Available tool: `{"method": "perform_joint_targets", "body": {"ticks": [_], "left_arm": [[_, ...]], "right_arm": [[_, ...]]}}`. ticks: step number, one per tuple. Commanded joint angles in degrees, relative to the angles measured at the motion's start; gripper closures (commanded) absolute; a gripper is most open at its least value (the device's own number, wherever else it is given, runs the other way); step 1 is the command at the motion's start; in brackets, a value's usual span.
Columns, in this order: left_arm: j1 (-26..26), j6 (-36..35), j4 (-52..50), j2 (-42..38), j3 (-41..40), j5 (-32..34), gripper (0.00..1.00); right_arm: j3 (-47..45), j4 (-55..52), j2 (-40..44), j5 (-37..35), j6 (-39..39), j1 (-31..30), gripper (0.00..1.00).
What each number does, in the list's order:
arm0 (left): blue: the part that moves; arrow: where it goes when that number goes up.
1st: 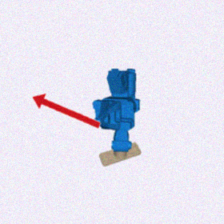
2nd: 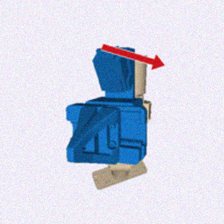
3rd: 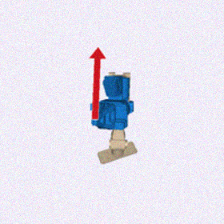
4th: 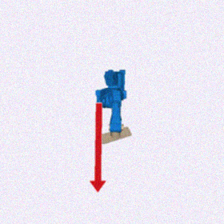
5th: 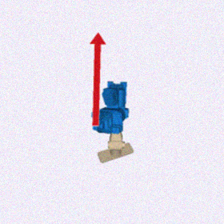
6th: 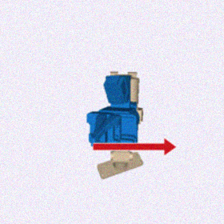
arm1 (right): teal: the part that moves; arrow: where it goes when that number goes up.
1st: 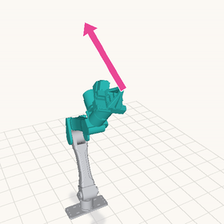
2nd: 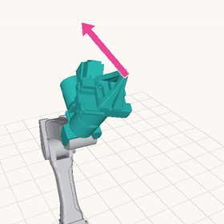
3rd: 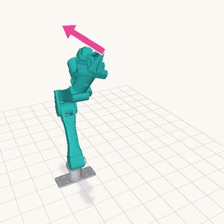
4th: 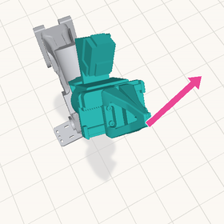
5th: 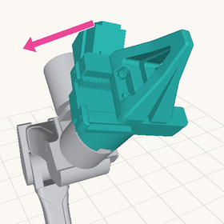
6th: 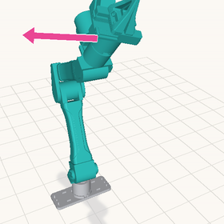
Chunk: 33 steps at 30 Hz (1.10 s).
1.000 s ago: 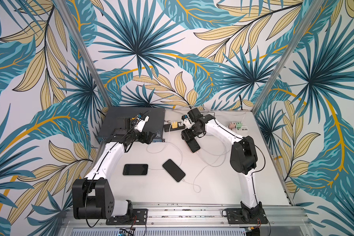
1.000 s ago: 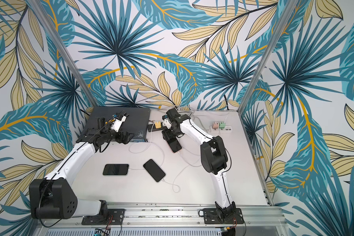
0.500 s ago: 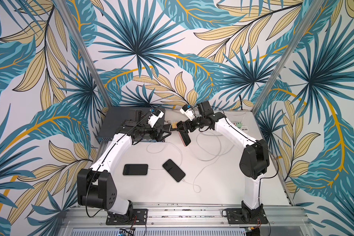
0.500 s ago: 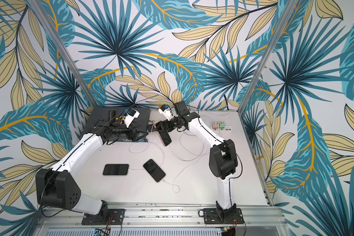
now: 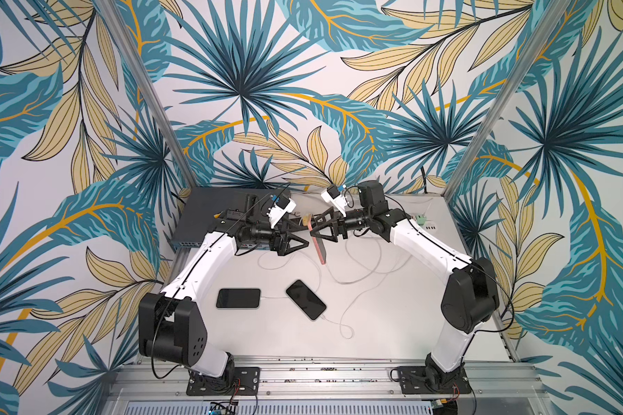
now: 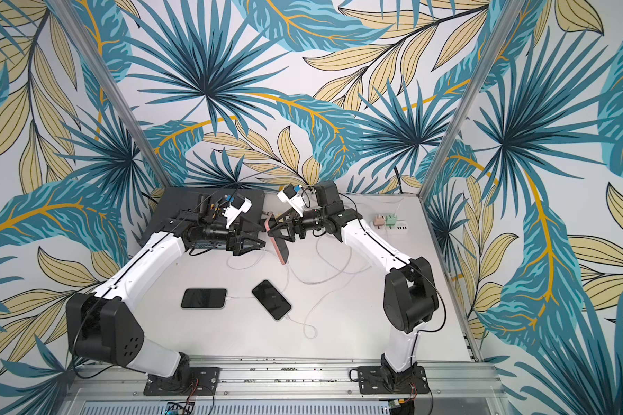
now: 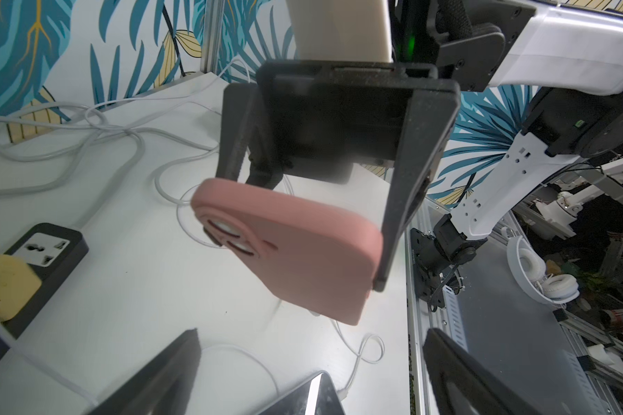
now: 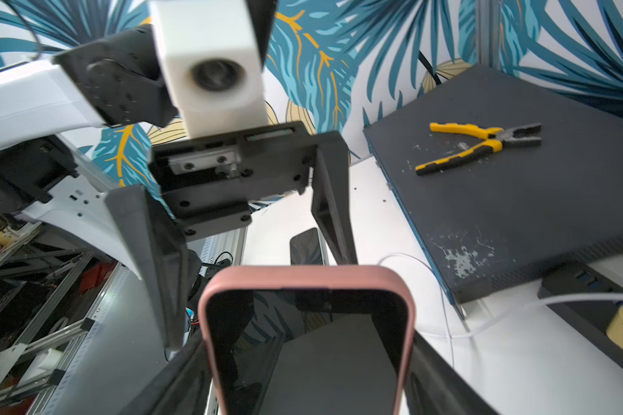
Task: Unplug the charging cable from the phone
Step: Pick up the phone at the center of the board.
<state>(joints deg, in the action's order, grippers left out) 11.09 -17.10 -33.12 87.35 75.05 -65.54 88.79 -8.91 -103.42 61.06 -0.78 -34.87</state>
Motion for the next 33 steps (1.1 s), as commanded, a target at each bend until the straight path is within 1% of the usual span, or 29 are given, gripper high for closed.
{"method": "perform_joint_targets", "body": {"ticks": [1, 6, 9, 12, 18, 21, 31, 33], "left_arm": [[1.55, 0.9, -1.2, 1.58, 2.54, -3.45, 0.0], [2.75, 1.19, -3.2, 3.0, 5.24, -5.8, 0.0], [3.32, 0.11, -5.22, 3.53, 6.52, -7.07, 0.0], [3.68, -1.17, -6.9, 3.87, 7.28, -8.24, 0.0], [4.06, -1.86, -7.39, 3.88, 7.03, -8.24, 0.0], [4.37, -2.05, -7.48, 3.96, 6.88, -7.86, 0.0], [5.23, -2.28, -7.61, 4.49, 7.04, -7.91, 0.0], [5.19, -3.0, -8.4, 4.64, 7.11, -8.23, 0.01]], "right_arm": [[-2.46, 8.71, 2.67, 5.12, 3.69, -0.86, 0.44], [-6.3, 17.66, 4.93, 3.7, 9.94, -1.3, 0.44], [-8.83, 25.11, 6.13, 2.5, 14.49, -1.31, 0.44], [-10.73, 30.17, 7.16, 1.21, 18.67, -1.34, 0.44], [-14.41, 38.76, 8.57, -1.69, 25.92, -1.4, 0.44], [-14.7, 40.0, 8.56, -1.91, 27.58, -1.76, 0.44], [-15.23, 40.55, 8.45, -1.73, 28.29, -2.52, 0.44], [-15.23, 40.55, 8.33, -1.56, 28.36, -2.51, 0.44]]}}
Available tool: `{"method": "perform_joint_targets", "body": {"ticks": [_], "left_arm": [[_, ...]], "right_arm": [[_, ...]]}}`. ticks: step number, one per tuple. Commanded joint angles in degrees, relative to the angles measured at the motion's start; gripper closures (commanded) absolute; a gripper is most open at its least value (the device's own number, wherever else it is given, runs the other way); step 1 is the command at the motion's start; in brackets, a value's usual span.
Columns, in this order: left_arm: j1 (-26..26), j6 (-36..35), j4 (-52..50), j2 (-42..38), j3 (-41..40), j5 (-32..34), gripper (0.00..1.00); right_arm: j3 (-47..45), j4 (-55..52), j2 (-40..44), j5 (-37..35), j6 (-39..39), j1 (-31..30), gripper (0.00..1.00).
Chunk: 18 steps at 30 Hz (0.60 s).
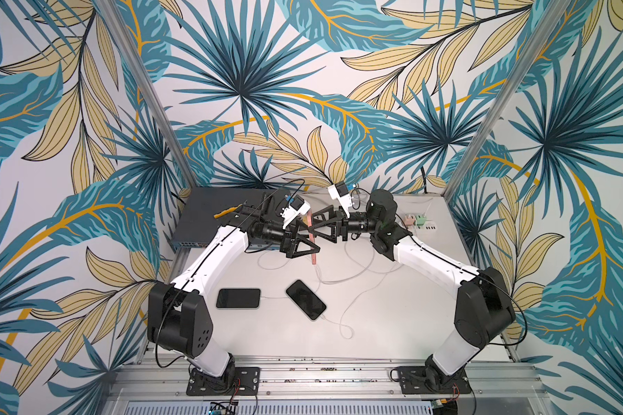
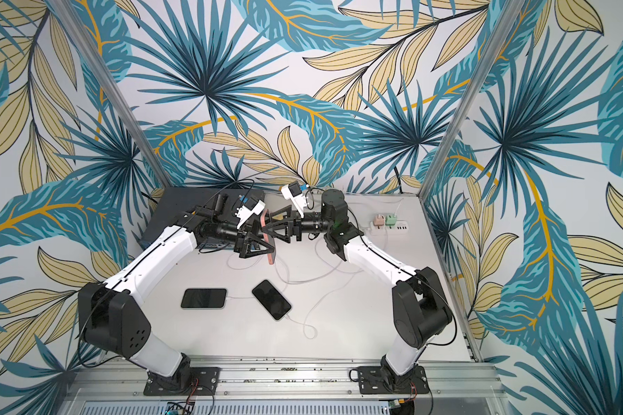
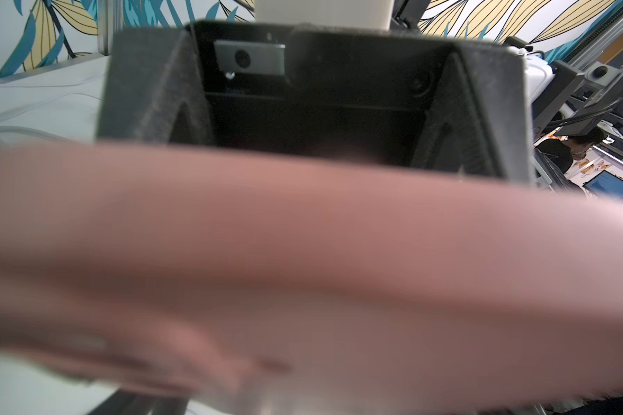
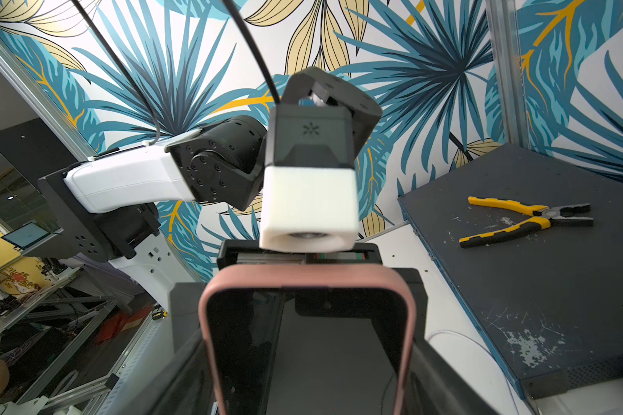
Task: Unplug the charging cable from the phone
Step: Pick up the phone at the center of the board.
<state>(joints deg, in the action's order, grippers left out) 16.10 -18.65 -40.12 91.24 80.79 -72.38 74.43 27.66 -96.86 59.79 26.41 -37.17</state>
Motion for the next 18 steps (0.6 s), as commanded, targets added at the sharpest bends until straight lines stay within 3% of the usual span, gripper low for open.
{"method": "perform_joint_targets", "body": {"ticks": [1, 11, 18], "left_arm": [[0.24, -1.78, -1.79, 0.8, 1.47, -1.55, 0.04], [0.24, -6.91, -8.82, 3.22, 4.47, -3.13, 0.31], [0.2, -6.73, -7.98, 2.81, 4.54, -1.98, 0.57]], "right_arm": [[-0.91, 3.9, 1.72, -0.29, 1.12, -0.19, 0.44], [-1.0, 1.56, 1.45, -0.15, -0.42, -0.2, 0.39], [-1.25, -8.55, 4.45, -4.24, -9.4, -0.1, 0.05]]}}
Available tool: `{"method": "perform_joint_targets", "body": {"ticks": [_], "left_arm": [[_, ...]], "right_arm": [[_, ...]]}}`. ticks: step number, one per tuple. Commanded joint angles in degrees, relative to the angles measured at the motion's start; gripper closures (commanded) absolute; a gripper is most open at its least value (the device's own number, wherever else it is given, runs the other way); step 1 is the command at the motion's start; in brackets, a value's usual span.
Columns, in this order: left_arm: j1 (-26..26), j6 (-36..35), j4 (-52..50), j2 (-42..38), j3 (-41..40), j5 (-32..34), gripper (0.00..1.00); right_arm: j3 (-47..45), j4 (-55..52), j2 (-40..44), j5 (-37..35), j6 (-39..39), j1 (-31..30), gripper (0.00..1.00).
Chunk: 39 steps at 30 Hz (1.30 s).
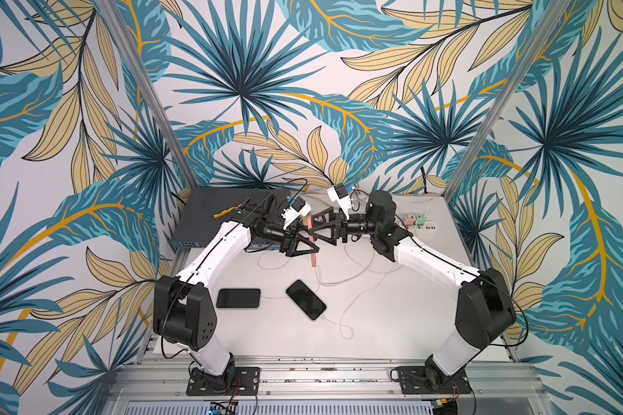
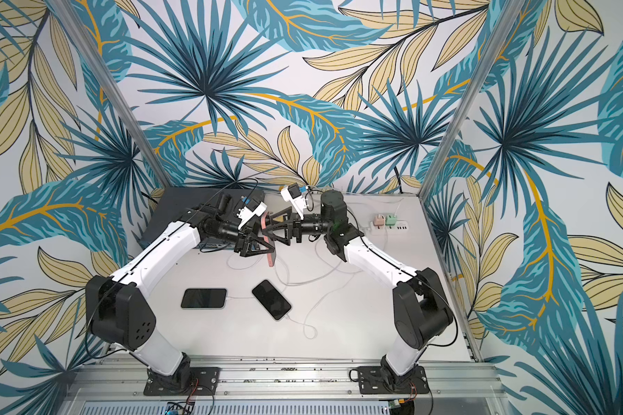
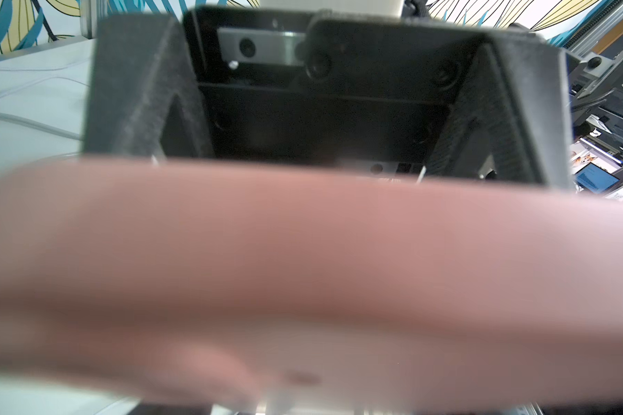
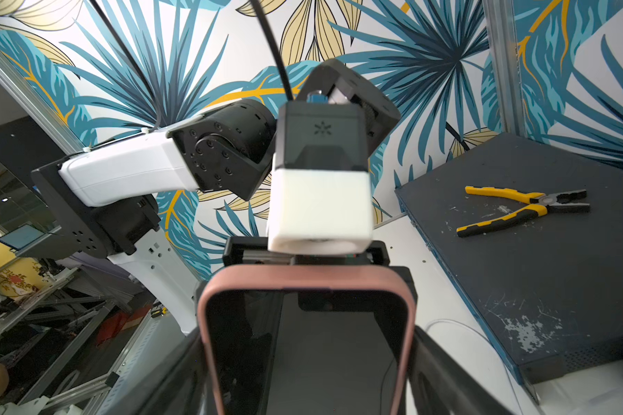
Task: Unplug the charging cable from the phone
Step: Pick up the phone at the center of the board, then remove the charging cable from the phone.
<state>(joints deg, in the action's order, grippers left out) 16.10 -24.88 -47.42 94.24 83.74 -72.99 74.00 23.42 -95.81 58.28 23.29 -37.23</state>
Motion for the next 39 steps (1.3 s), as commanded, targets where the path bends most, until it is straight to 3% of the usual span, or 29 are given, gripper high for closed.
{"method": "perform_joint_targets", "body": {"ticks": [1, 6, 12, 23, 32, 39], "left_arm": [[0.18, -0.33, -0.51, -0.15, 1.54, -1.13, 0.6], [-0.11, 0.14, 0.37, -0.61, 1.36, -0.68, 0.68], [-1.75, 2.65, 2.51, -1.38, 1.17, -0.87, 0.65], [-4.48, 5.52, 6.08, -2.98, -0.76, -0.6, 0.63], [-4.58, 6.25, 6.51, -3.18, -0.66, -0.49, 0.62], [-4.58, 6.38, 6.55, -3.18, -0.51, -0.4, 0.62]], "right_arm": [[-1.11, -5.99, 4.07, -3.61, -7.73, -0.03, 0.01], [-3.35, -10.0, 6.5, -6.67, -12.23, 0.14, 0.0], [-8.63, -13.35, 8.66, -7.96, -17.31, 0.15, 0.01], [-16.42, -9.94, 7.48, -7.96, -21.61, -2.14, 0.11], [-15.75, -12.17, 3.14, -10.62, -23.42, -4.79, 0.25], [-15.37, -11.52, 0.8, -11.65, -23.9, -5.81, 0.45]]}}
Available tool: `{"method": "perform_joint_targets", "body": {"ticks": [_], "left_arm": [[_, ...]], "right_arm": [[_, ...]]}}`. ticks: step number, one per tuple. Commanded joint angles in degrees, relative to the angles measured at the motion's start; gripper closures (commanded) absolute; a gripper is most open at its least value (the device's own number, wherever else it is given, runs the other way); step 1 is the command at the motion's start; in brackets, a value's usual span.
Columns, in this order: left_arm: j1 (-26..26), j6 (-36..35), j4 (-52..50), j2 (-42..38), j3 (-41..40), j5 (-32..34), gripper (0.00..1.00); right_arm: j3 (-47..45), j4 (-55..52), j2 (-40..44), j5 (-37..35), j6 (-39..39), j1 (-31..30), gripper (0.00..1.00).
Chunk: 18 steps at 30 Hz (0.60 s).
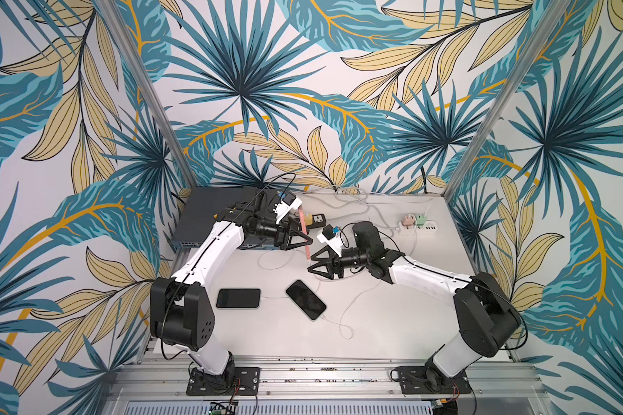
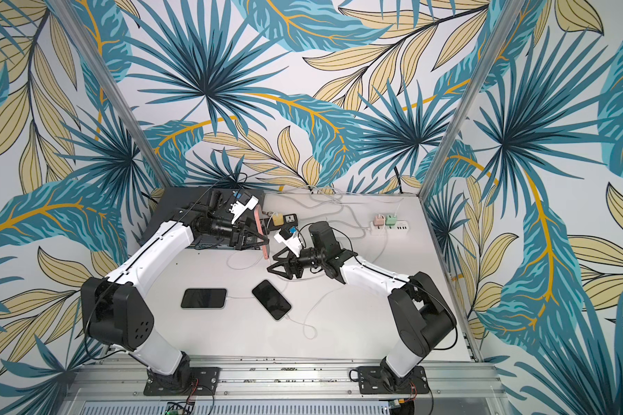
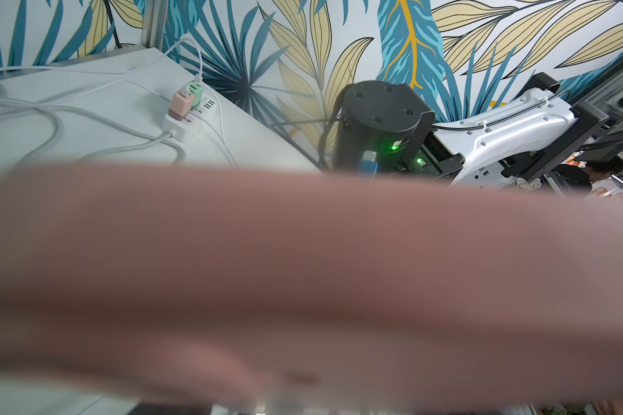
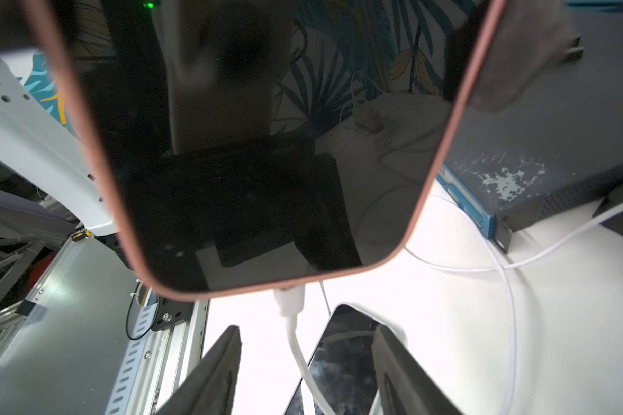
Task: Unplug the charging cable from the phone
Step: Remove the charging cable from the phone.
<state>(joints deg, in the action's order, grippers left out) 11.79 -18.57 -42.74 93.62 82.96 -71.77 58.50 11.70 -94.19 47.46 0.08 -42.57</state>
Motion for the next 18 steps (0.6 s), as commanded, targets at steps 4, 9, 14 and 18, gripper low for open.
{"method": "perform_joint_targets", "body": {"ticks": [4, 9, 14, 18], "left_arm": [[-0.33, 0.2, 1.72, -2.65, 0.39, -1.53, 0.62], [-0.37, 0.2, 1.84, -2.57, 0.49, -1.28, 0.62], [-0.37, 0.2, 1.88, -2.57, 0.45, -1.09, 0.62], [-0.37, 0.12, 1.91, -2.57, 0.51, -0.94, 0.62]], "right_arm": [[0.21, 0.38, -1.49, -0.55, -0.77, -0.59, 0.6], [0.08, 0.43, -1.61, -0.19, -1.06, -0.76, 0.76], [0.04, -0.34, -1.54, 0.26, -1.55, -0.76, 0.9], [-0.12, -1.49, -1.58, 0.13, -2.28, -0.85, 0.95]]}}
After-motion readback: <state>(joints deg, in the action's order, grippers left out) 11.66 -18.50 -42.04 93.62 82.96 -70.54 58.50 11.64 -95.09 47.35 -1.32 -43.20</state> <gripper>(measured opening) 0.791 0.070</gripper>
